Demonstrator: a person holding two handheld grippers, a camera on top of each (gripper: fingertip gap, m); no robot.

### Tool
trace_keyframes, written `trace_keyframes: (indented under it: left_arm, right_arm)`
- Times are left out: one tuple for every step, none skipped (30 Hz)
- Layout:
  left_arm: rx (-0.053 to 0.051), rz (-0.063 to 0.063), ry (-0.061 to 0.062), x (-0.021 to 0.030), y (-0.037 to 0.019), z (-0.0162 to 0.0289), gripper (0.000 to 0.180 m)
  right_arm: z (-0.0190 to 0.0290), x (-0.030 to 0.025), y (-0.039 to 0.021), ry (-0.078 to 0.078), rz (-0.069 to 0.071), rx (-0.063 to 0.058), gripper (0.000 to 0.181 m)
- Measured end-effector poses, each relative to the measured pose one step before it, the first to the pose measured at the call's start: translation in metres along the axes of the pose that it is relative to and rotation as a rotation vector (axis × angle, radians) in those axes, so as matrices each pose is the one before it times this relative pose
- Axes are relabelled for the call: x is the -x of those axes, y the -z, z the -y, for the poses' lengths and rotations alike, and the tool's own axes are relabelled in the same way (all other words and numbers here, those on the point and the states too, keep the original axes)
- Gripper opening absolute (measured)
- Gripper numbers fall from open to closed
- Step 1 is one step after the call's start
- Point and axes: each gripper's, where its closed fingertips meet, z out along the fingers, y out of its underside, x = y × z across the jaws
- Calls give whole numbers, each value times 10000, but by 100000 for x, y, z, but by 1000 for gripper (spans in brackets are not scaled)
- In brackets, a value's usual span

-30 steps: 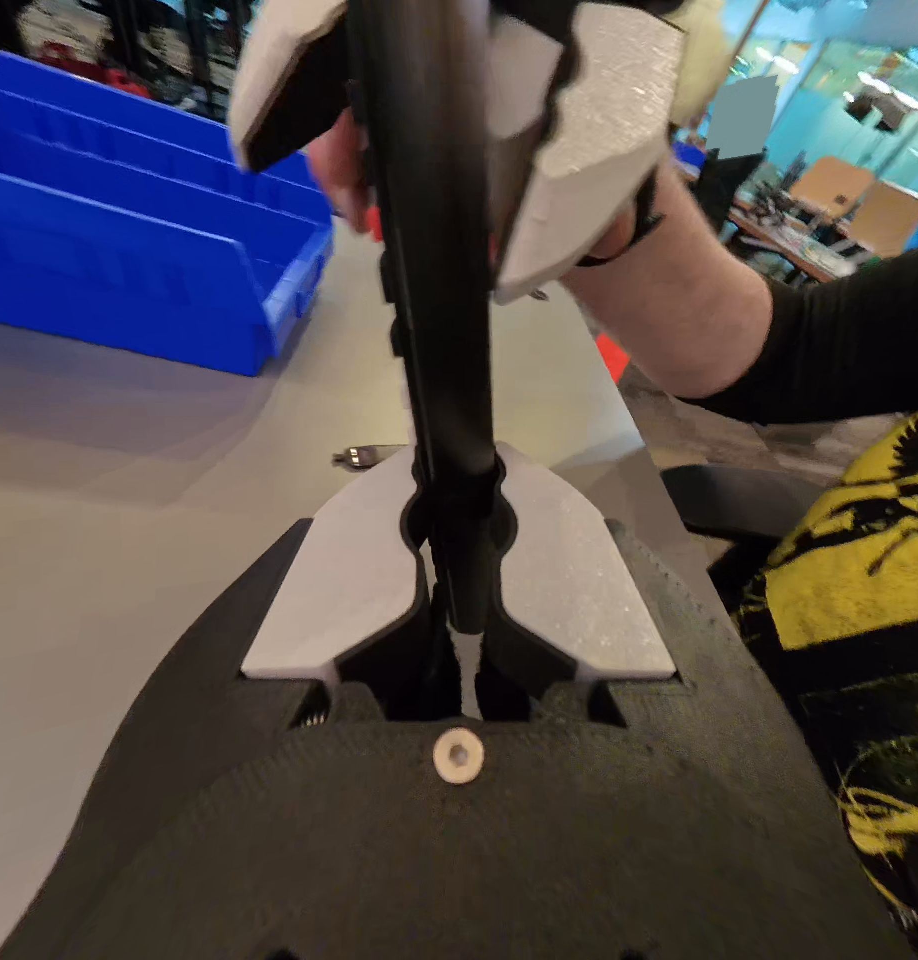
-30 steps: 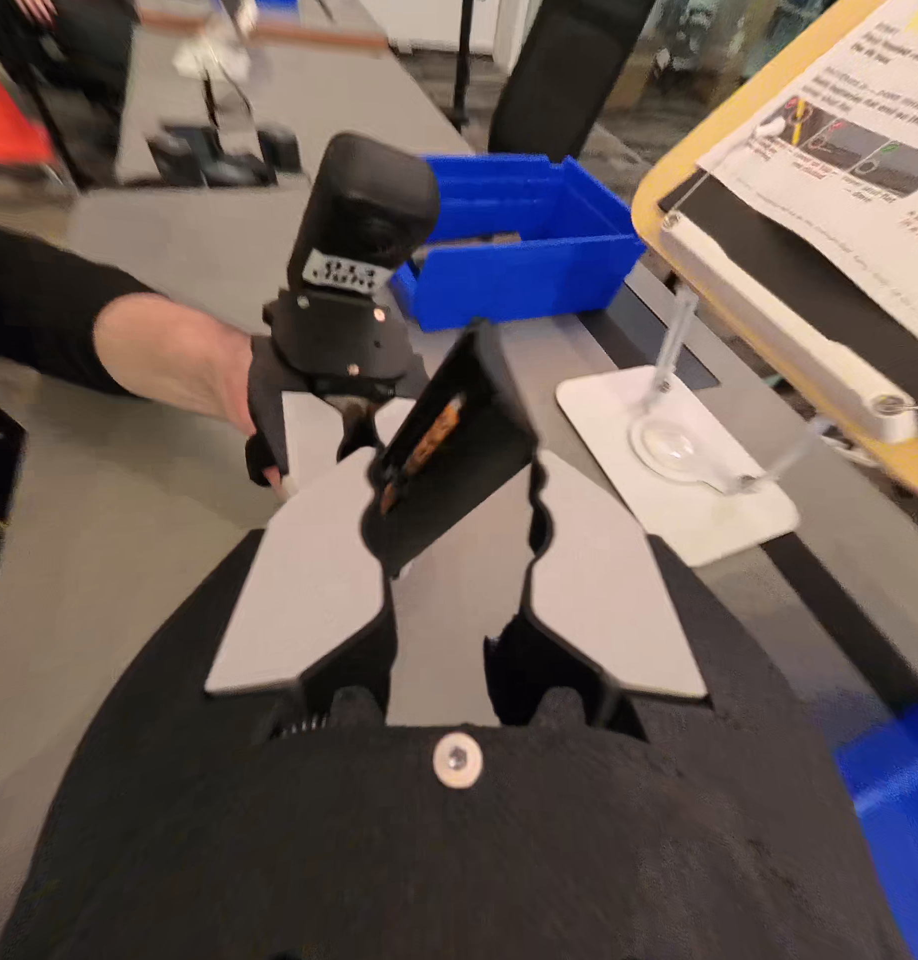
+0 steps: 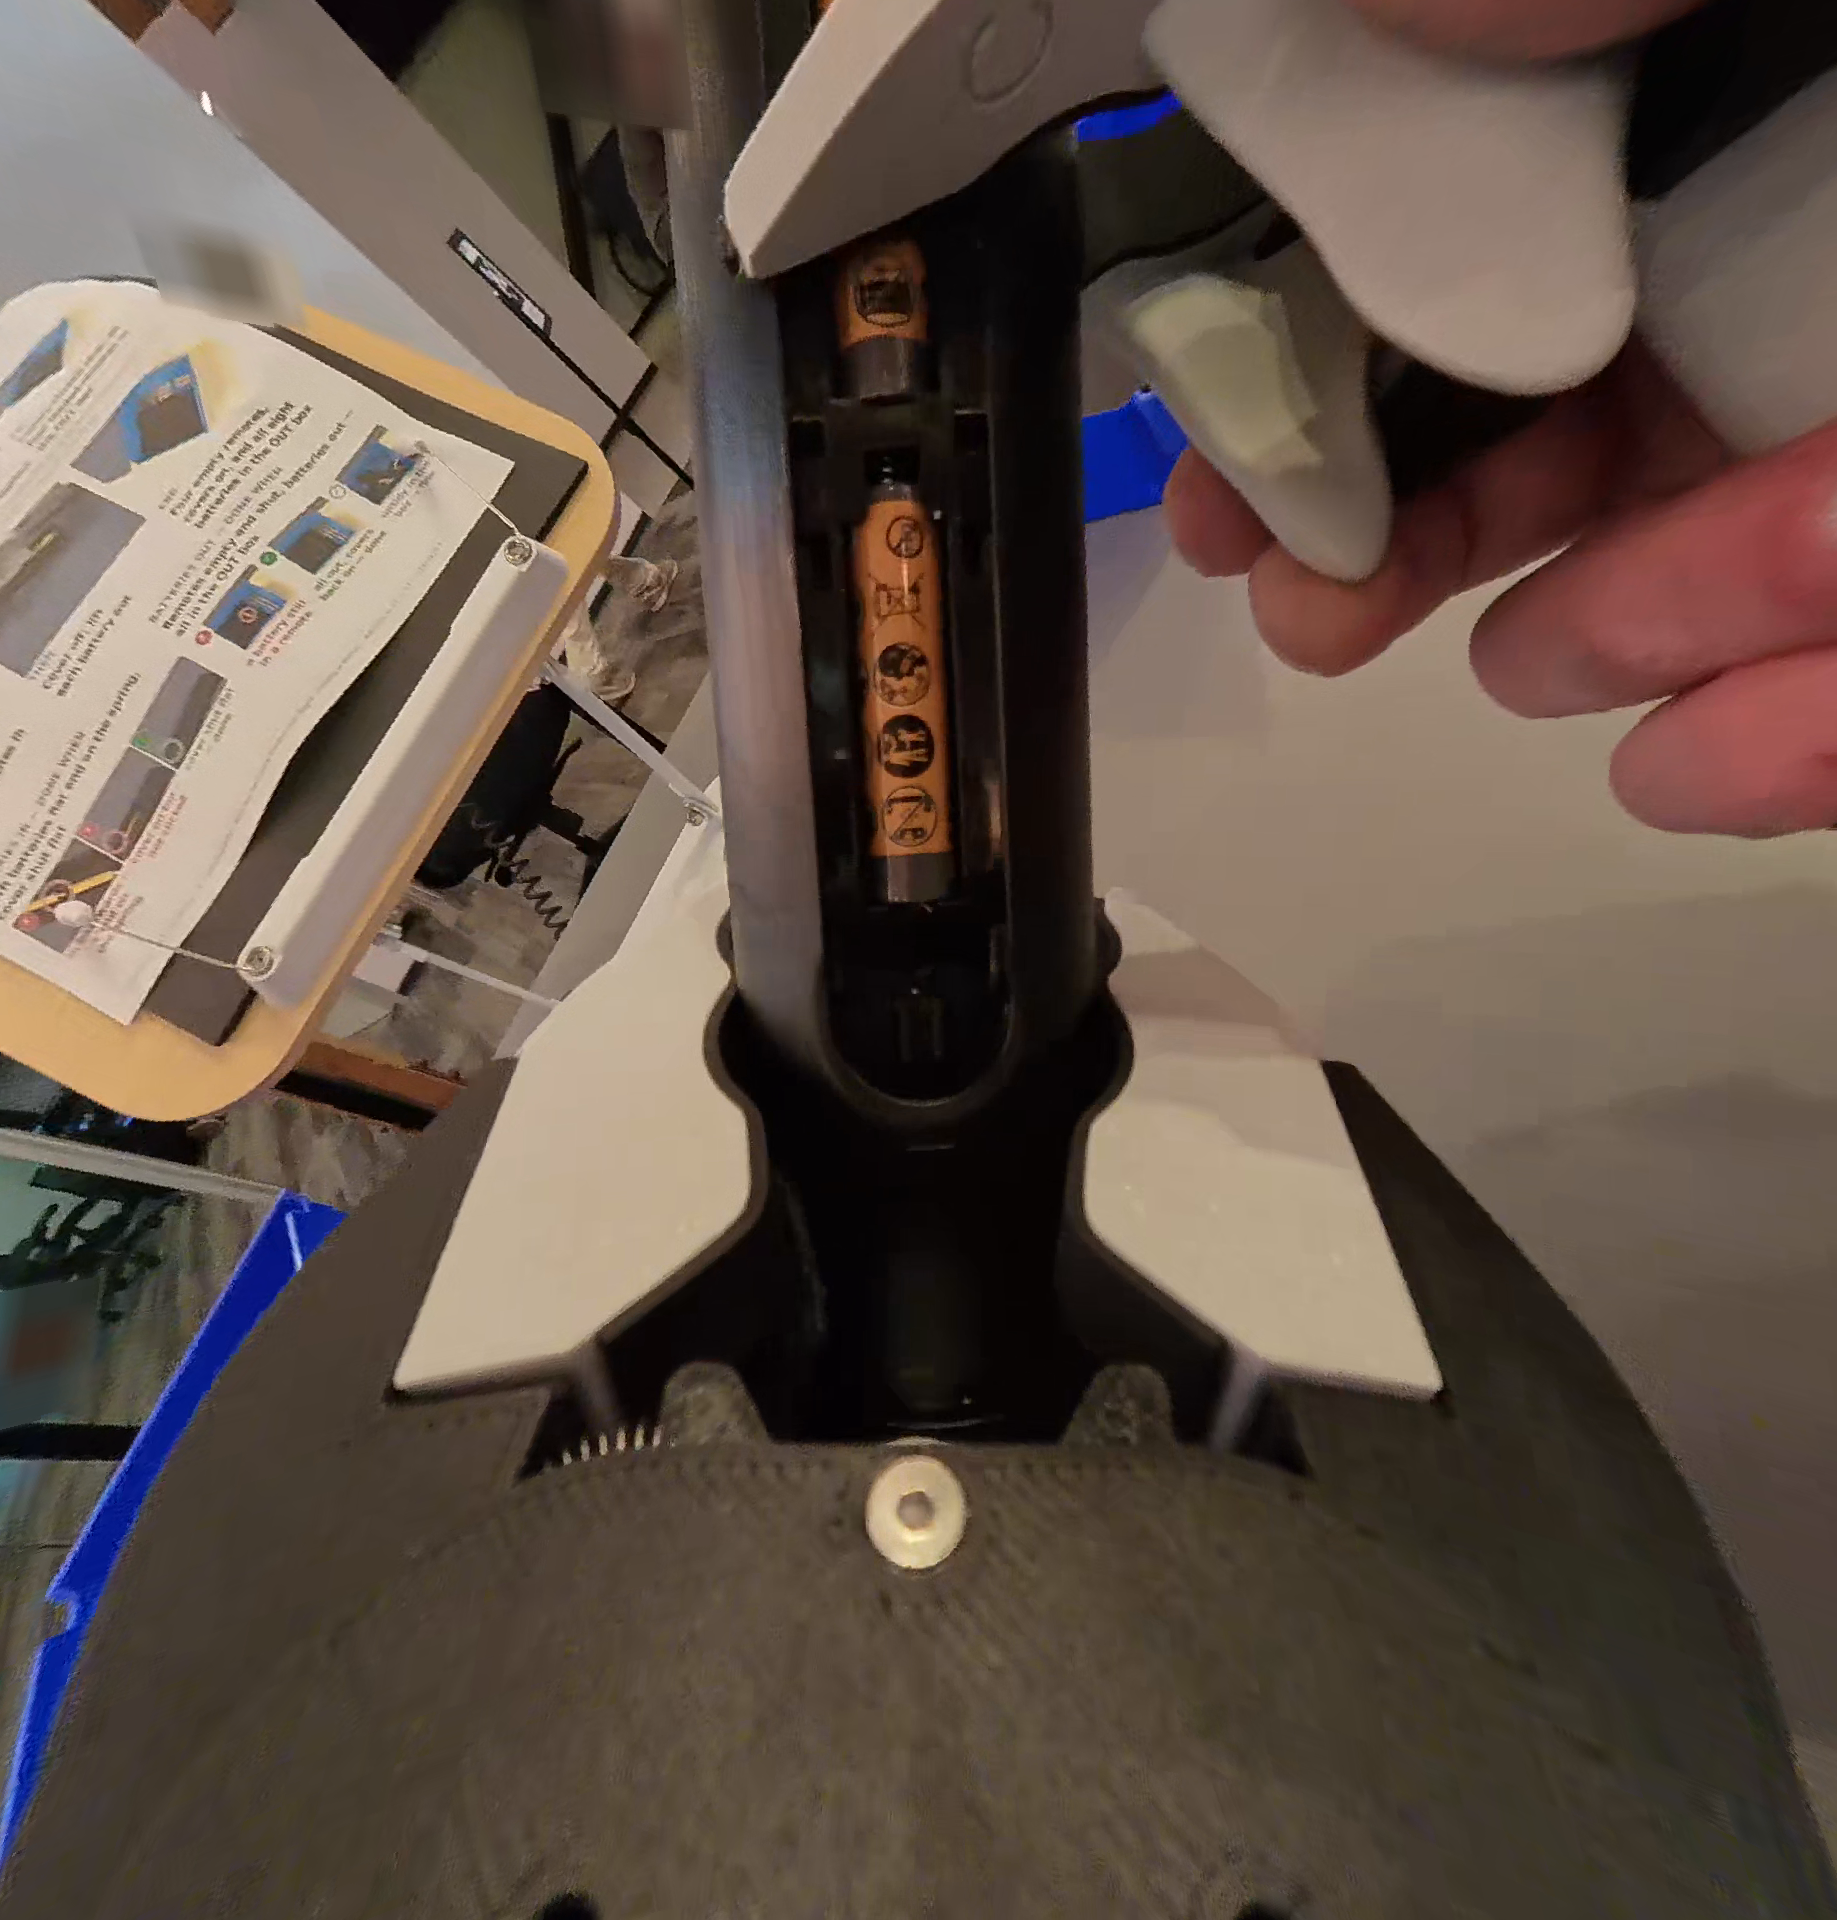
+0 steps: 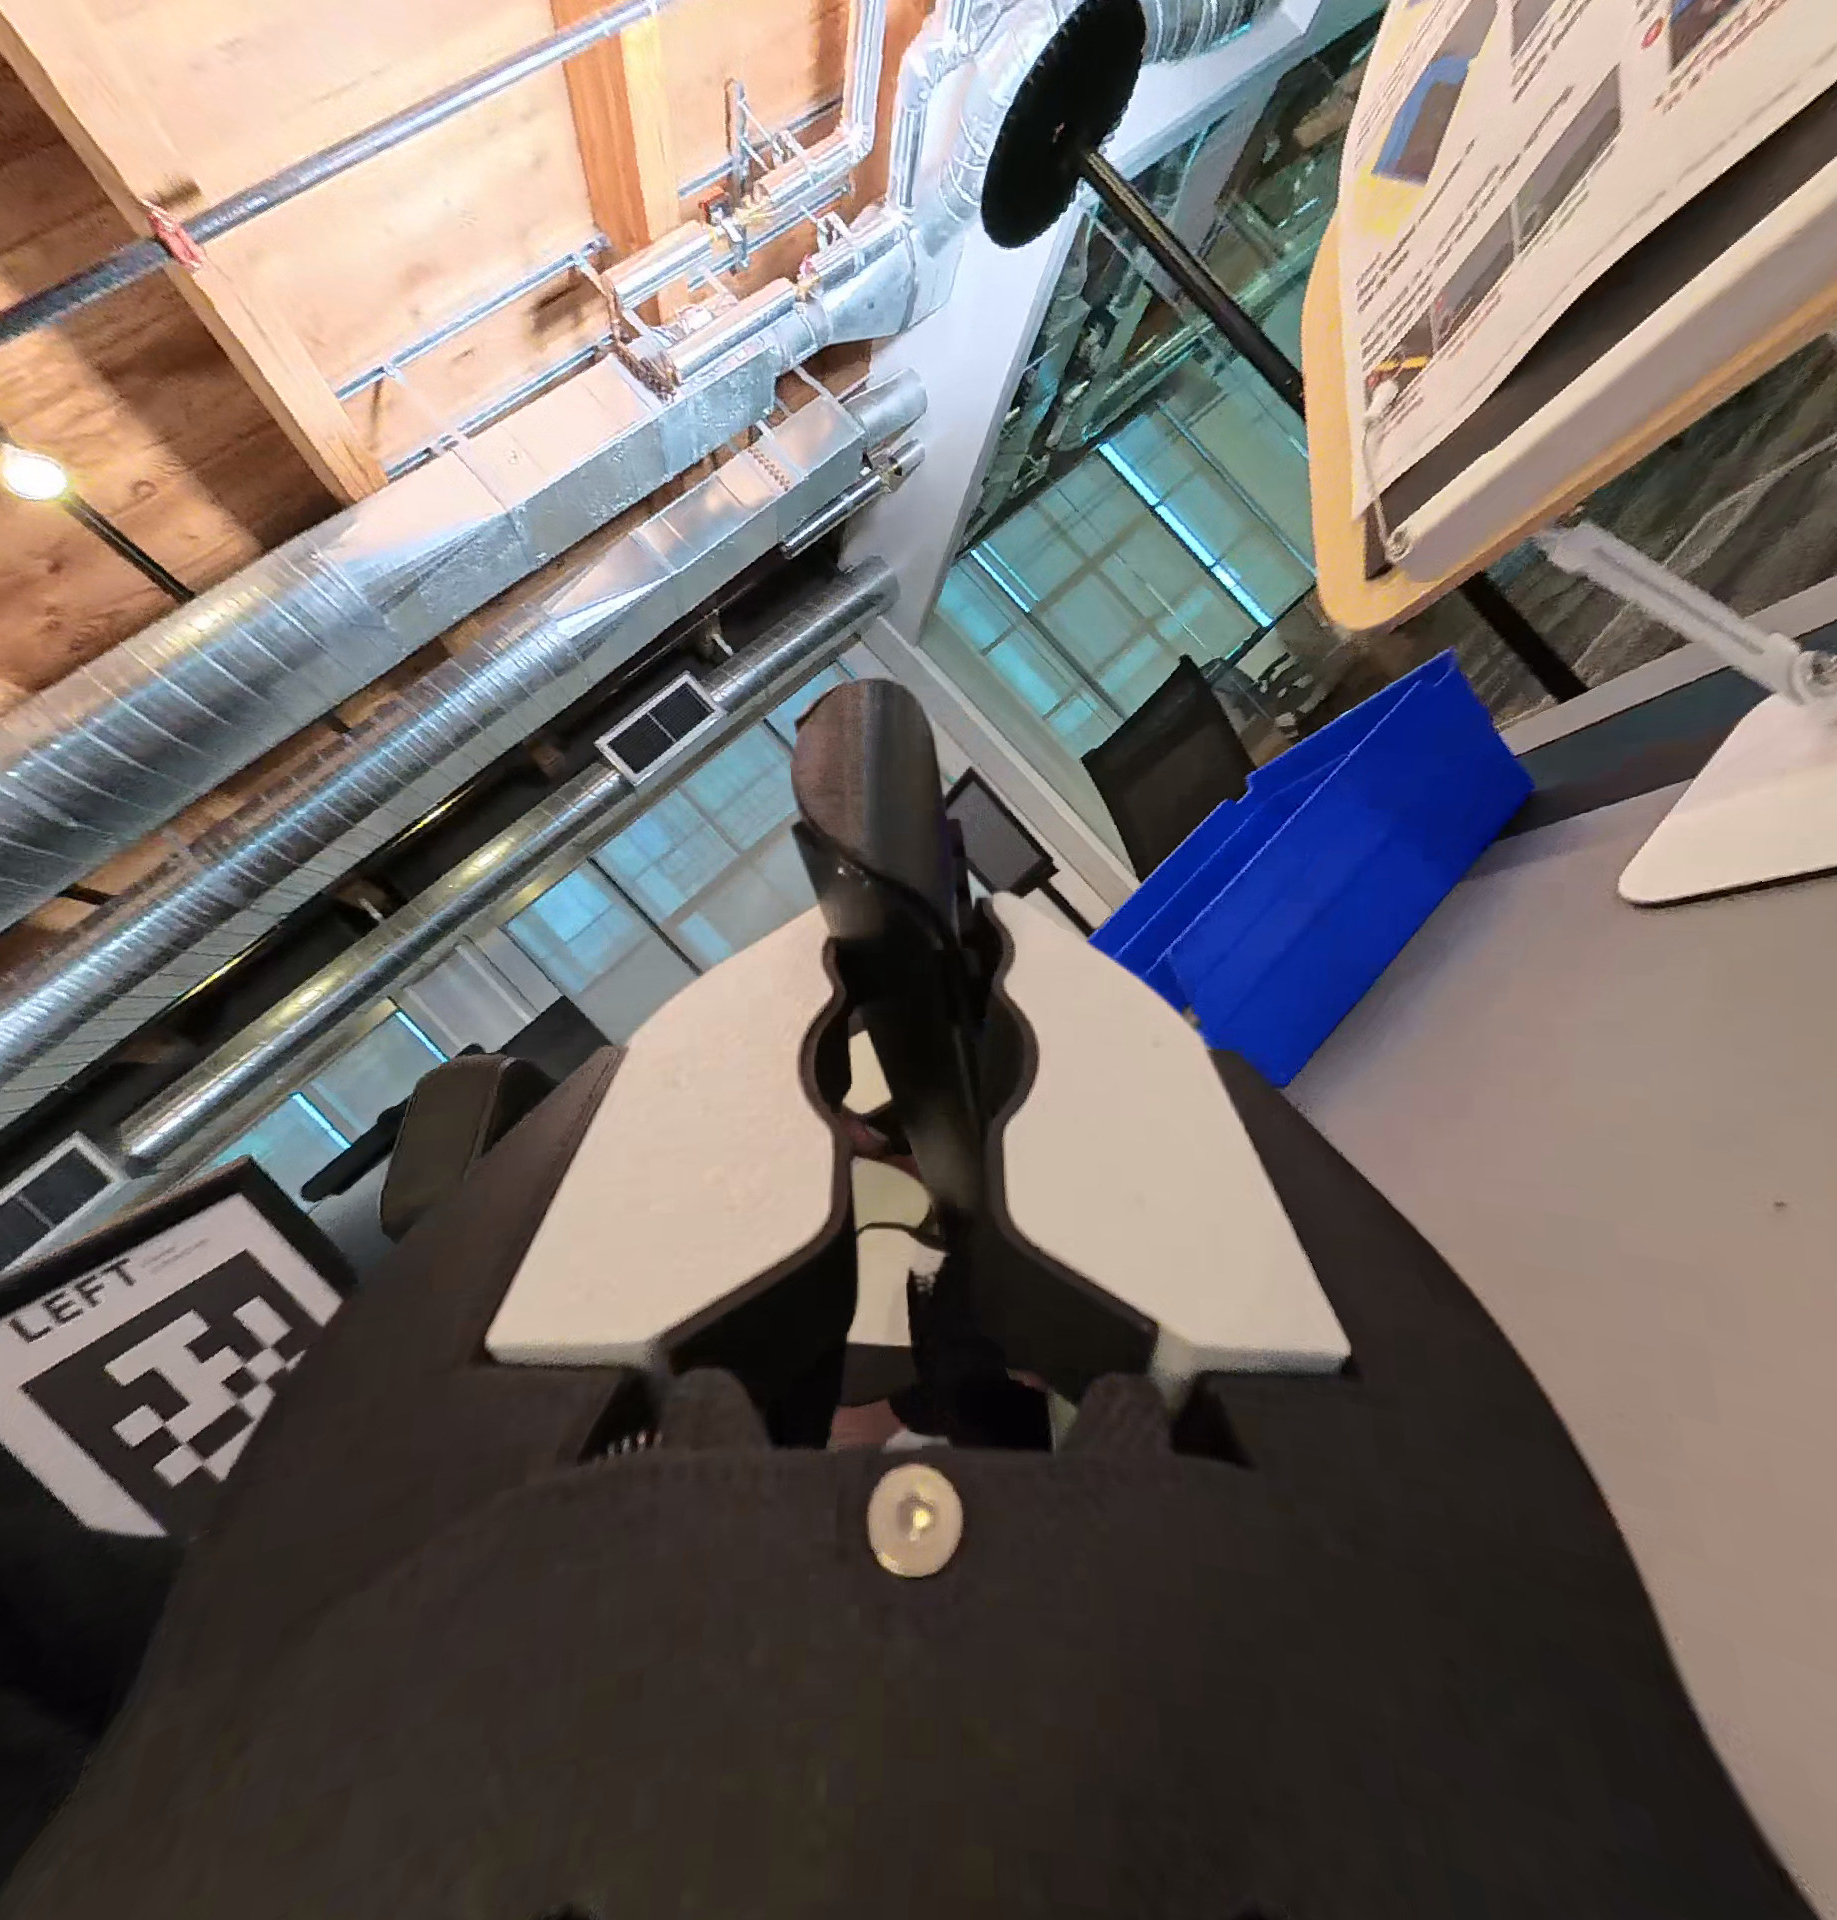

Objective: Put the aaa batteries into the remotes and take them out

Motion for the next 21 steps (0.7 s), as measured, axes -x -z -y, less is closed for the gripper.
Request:
trace_keyframes:
  left_arm:
    - [53,-24,-79,-106,273,-111,61]
    - [132,-164,-34,-181,264,-166,61]
    - [177,-177,-52,-153,277,-192,61]
    - [197,-83,-144,-67,303,-206,61]
    - [253,-107,-226,-95,314,-299,61]
    - [277,-206,-222,-198,336,-376,61]
    - [173,-230,-137,-217,391,-277,61]
    - [40,-233,-117,-243,445,-174,61]
    - [81,-320,-222,-351,426,-243,61]
    - [270,-318,-376,-378,341,-445,61]
    - [351,-42,-416,-93,280,-481,61]
    - [145,47,-311,-16,307,-145,61]
    - [-2,-111,-158,-175,338,42,61]
    - [21,-134,-96,-174,278,-11,61]
    - [0,-37,-114,-47,207,-10,62]
    - [-47,82,-122,112,165,42,62]
    - [-101,225,-156,279,176,104,62]
    - [-116,274,-141,318,191,110,62]
    - [-135,291,-40,352,236,104,64]
    - [-284,425,86,569,368,246,67]
    - [-486,383,230,601,529,424,73]
  right_arm:
    - [-285,185,95,-19,123,60,20]
    - [-258,24,157,69,23,94,20]
    - [-293,66,148,405,-30,171,20]
    - [-327,209,152,594,-20,264,21]
    - [-170,90,204,416,-85,239,29]
    - [-204,-38,215,241,-70,393,40]
    - [-164,-12,221,114,26,389,47]
    - [-37,183,206,-22,205,296,47]
    - [-289,360,44,-51,288,487,43]
    - [-485,637,-110,14,445,609,43]
    - [-597,337,-171,49,205,604,41]
    - [-718,35,-189,58,4,580,32]
    - [-492,138,-68,140,71,332,21]
    - [-289,14,17,75,-11,168,21]
    - [-95,159,-20,-66,84,-17,21]
    - [31,149,-39,-113,85,-126,20]
    - [193,183,-33,-106,115,-267,20]
    - [152,199,-4,-107,127,-233,19]
    - [99,142,-13,12,45,-155,19]
    - [215,194,33,41,79,-239,19]
    - [226,183,84,-126,194,-235,19]
